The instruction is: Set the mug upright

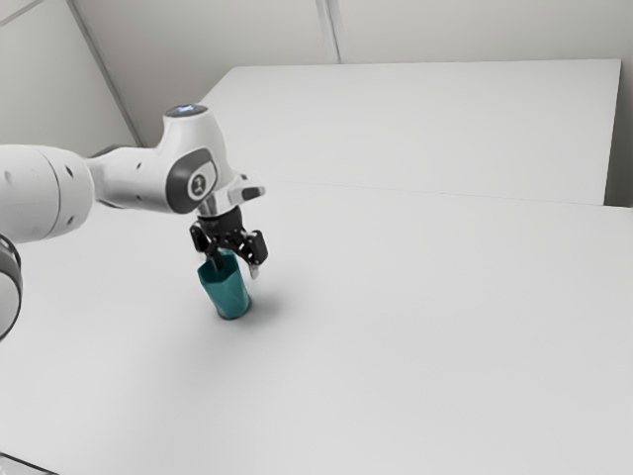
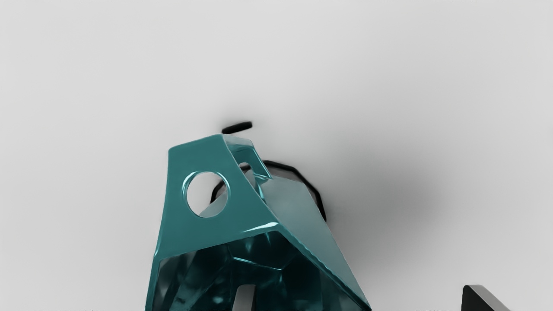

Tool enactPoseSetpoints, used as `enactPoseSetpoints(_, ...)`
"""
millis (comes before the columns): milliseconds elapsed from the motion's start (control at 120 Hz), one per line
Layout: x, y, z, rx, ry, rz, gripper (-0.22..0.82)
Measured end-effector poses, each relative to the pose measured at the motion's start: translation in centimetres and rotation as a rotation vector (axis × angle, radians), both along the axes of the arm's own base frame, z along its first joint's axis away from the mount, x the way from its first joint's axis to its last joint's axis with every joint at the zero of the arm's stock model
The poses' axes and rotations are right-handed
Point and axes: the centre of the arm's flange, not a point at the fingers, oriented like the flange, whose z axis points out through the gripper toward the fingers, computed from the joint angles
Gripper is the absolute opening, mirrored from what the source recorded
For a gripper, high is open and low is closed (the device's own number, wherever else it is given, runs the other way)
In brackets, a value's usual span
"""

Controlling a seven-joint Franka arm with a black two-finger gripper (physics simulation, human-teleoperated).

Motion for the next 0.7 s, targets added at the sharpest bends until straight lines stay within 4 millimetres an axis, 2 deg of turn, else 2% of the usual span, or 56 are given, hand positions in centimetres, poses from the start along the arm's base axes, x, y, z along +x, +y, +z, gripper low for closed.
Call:
enactPoseSetpoints(142, 0.0, 0.4, 3.1, -0.004, -0.04, -0.009, 0.56)
enactPoseSetpoints(400, 1.9, 0.7, 11.8, 0.061, -0.132, -0.055, 0.59)
enactPoseSetpoints(525, 2.4, 2.0, 16.2, 0.084, -0.151, -0.038, 0.6)
enactPoseSetpoints(700, 1.4, 3.8, 20.0, 0.082, -0.156, -0.01, 0.6)
